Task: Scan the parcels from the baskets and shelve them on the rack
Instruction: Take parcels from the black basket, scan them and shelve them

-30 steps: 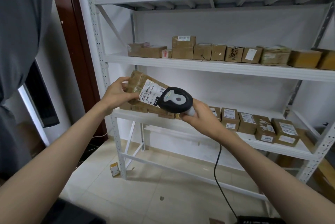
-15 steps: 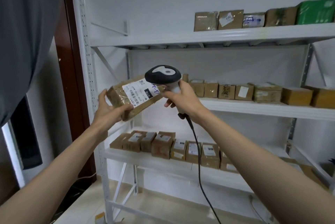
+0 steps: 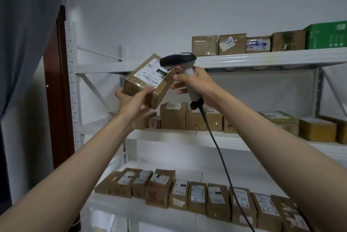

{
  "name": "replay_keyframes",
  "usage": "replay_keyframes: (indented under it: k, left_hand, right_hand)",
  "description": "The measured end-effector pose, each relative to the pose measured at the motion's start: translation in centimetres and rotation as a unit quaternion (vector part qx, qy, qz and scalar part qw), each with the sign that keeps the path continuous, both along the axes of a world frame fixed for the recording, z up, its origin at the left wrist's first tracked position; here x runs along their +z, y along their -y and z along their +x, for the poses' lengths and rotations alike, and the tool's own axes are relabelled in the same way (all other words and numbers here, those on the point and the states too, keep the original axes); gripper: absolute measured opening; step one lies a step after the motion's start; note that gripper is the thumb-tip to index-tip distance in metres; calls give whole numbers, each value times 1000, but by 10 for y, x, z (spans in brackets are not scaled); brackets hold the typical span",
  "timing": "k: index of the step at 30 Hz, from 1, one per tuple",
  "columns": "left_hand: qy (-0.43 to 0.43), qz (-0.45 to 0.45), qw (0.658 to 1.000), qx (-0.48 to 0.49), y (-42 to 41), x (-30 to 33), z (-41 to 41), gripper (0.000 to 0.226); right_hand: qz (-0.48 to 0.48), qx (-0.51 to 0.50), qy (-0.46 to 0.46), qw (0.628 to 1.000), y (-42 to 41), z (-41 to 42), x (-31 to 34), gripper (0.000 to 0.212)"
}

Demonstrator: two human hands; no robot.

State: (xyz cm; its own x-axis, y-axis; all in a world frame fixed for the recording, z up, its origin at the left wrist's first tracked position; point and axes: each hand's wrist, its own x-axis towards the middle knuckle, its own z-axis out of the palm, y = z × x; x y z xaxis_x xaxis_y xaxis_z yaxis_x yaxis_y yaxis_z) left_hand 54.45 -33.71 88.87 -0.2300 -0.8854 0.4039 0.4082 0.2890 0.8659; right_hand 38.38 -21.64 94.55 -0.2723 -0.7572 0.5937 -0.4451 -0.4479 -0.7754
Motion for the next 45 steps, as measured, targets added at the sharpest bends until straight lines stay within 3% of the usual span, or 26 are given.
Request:
replay_keyframes:
  k: [11,16,20,24,28,35,37,41,45]
  left_hand:
    - [-155,56,985,-50,15,66,-108,84]
    - [-172,65,982,-49,27,91,-136,88]
    - [-146,72,985,-51,40,121,-149,84]
    - [-88,55,992,-66,57,151,-165,78]
    - [-16,29,996,-86,70,170,-179,59]
    - [50,-38,998,20,93,176,-180,20]
    - [68,-43,995,63,99,176,-182,24]
    - [66,-70,980,175,108,177,-190,59]
    - [130,-104,968,188,117,178,-199,46]
  right_hand:
    - [-66,-35,30,997,13,-82,19,26]
    - [-79,-44,52,995,18,-106,5,22]
    - [-99,-46,77,991,14,-121,4,15]
    - [-110,-57,90,988,11,-129,6,23]
    - [-114,-59,74,989,6,-133,5,24]
    - [-111,-70,41,990,7,-140,-4,12]
    - [-107,-74,41,991,8,-142,-6,17]
    - [-96,-79,40,991,10,-144,-8,19]
    - [-92,-78,34,992,11,-145,-7,21]
